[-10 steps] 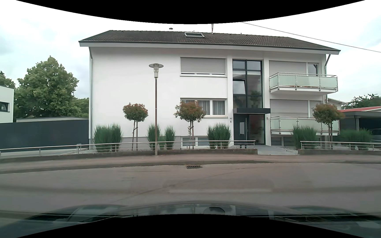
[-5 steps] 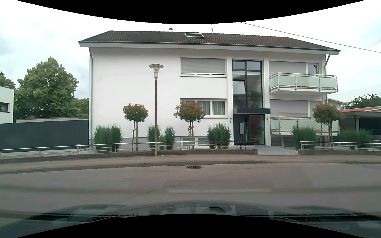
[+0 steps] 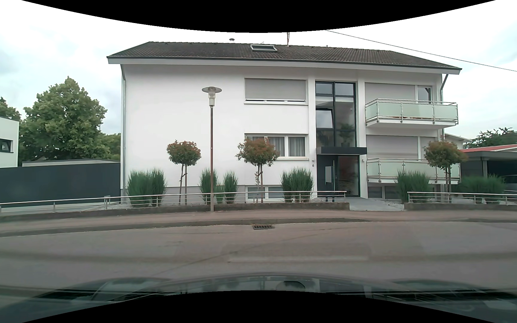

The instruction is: Follow the waypoints while adhering to traffic rules and regulations

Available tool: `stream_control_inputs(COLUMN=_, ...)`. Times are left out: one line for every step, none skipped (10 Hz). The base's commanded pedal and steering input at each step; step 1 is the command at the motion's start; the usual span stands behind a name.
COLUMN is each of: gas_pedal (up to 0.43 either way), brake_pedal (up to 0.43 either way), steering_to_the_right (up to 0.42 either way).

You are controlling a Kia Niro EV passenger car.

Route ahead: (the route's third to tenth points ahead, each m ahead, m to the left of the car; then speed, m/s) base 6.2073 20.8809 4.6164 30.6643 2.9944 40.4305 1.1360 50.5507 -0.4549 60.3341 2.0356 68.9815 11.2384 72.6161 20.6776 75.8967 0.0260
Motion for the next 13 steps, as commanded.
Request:
stream_control_inputs(gas_pedal=0.0, brake_pedal=0.232, steering_to_the_right=-0.664)
stream_control_inputs(gas_pedal=0.0, brake_pedal=0.238, steering_to_the_right=-0.664)
stream_control_inputs(gas_pedal=0.0, brake_pedal=0.238, steering_to_the_right=-0.664)
stream_control_inputs(gas_pedal=0.0, brake_pedal=0.238, steering_to_the_right=-0.664)
stream_control_inputs(gas_pedal=0.0, brake_pedal=0.238, steering_to_the_right=-0.664)
stream_control_inputs(gas_pedal=0.0, brake_pedal=0.238, steering_to_the_right=-0.664)
stream_control_inputs(gas_pedal=0.0, brake_pedal=0.244, steering_to_the_right=-0.664)
stream_control_inputs(gas_pedal=0.0, brake_pedal=0.244, steering_to_the_right=-0.662)
stream_control_inputs(gas_pedal=0.0, brake_pedal=0.244, steering_to_the_right=-0.663)
stream_control_inputs(gas_pedal=0.0, brake_pedal=0.244, steering_to_the_right=-0.664)
stream_control_inputs(gas_pedal=0.0, brake_pedal=0.244, steering_to_the_right=-0.665)
stream_control_inputs(gas_pedal=0.0, brake_pedal=0.244, steering_to_the_right=-0.664)
stream_control_inputs(gas_pedal=0.0, brake_pedal=0.244, steering_to_the_right=-0.665)
